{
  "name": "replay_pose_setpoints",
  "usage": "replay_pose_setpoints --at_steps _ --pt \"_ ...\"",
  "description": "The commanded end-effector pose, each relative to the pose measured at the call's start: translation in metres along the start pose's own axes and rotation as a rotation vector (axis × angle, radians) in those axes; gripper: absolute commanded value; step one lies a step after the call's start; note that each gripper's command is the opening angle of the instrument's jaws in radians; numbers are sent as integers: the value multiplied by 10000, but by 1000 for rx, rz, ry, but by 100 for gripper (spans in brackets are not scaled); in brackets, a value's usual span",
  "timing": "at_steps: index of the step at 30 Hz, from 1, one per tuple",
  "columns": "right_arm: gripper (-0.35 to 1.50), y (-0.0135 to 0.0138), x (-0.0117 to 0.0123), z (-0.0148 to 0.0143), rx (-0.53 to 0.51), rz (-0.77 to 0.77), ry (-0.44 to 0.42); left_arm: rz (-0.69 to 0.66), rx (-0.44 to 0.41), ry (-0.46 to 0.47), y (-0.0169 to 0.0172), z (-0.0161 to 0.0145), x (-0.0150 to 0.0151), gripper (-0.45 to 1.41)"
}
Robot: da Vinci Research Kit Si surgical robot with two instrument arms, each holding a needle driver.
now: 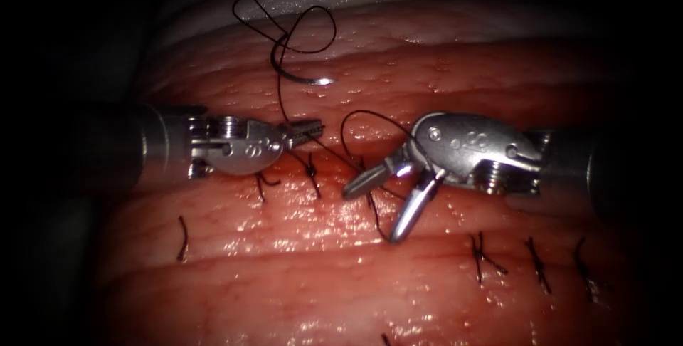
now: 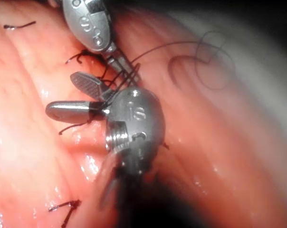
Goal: Wound Closure
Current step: Grab the tail end of the suture with the right hand.
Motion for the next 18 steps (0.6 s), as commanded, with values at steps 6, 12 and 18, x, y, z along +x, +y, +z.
replay_pose_setpoints --at_steps 6,12,18 --pt "113 3 -19 2 26 -19 -26 3 1 1 6 -2 4 -45" --pt "114 -4 -34 13 52 -46 -37 0 1 3 9 -5 5 -45" --pt "101 2 -43 19 56 -59 -42 -4 2 5 11 -3 4 -45"
